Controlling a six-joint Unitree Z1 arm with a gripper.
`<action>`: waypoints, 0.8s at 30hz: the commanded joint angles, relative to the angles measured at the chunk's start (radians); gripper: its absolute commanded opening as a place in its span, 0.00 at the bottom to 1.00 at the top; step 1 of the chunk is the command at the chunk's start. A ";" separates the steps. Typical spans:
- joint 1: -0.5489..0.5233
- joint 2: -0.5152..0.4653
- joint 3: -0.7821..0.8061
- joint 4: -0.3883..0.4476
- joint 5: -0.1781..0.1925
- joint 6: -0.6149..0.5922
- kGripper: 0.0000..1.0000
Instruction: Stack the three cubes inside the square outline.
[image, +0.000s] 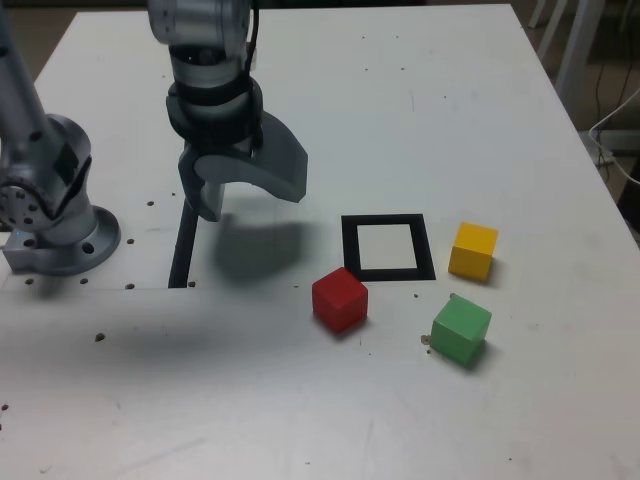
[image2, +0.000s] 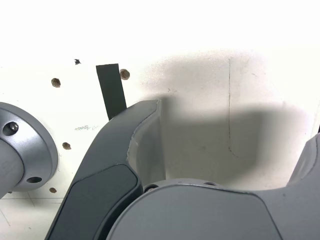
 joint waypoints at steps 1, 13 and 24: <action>0.002 0.012 0.001 -0.001 0.002 -0.001 1.00; 0.002 0.011 -0.016 0.002 -0.006 -0.001 1.00; -0.084 0.016 -0.169 0.169 -0.047 0.009 1.00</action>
